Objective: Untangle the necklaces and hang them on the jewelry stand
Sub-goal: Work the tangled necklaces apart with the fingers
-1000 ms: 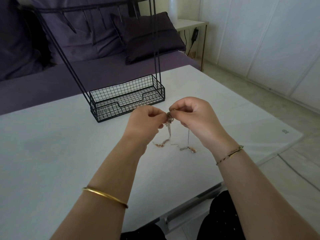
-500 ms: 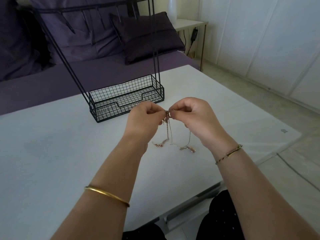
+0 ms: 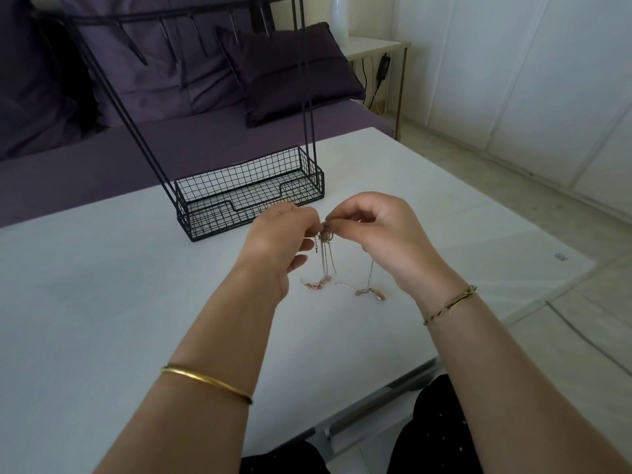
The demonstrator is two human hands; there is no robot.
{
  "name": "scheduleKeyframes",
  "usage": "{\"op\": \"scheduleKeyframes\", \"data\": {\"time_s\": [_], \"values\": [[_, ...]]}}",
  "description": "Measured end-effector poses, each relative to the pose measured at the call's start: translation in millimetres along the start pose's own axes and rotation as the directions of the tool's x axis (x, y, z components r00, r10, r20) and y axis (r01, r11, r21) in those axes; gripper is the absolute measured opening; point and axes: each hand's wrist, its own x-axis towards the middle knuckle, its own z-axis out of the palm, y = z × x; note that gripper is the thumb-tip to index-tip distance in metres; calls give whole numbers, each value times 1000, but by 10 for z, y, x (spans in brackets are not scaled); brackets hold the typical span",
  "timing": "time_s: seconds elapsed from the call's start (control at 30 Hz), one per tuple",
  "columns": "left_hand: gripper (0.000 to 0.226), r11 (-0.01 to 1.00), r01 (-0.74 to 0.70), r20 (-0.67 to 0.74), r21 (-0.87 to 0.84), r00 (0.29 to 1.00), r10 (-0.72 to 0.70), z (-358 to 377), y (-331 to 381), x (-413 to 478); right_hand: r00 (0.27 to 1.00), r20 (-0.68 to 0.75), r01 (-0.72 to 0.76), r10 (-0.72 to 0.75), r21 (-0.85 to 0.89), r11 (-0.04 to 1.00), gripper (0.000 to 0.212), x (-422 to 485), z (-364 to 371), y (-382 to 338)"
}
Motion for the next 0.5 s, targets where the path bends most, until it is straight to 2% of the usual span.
{"op": "scheduleKeyframes", "data": {"time_s": [0.13,0.3,0.43,0.5], "values": [[19,986,68,-52,-151,996,-77,-25,8,33,998,53,-34,39,-92,995,10,-7,-5,10],[23,973,93,-15,-213,995,-99,-114,-43,84,993,49,-106,105,34,994,13,-1,-102,5],[24,936,88,25,-340,996,-84,-82,-32,87,991,38,-132,130,50,990,9,7,-83,23],[21,937,57,5,-346,998,-59,-59,-27,95,986,34,-164,163,28,986,6,22,-66,58]]}}
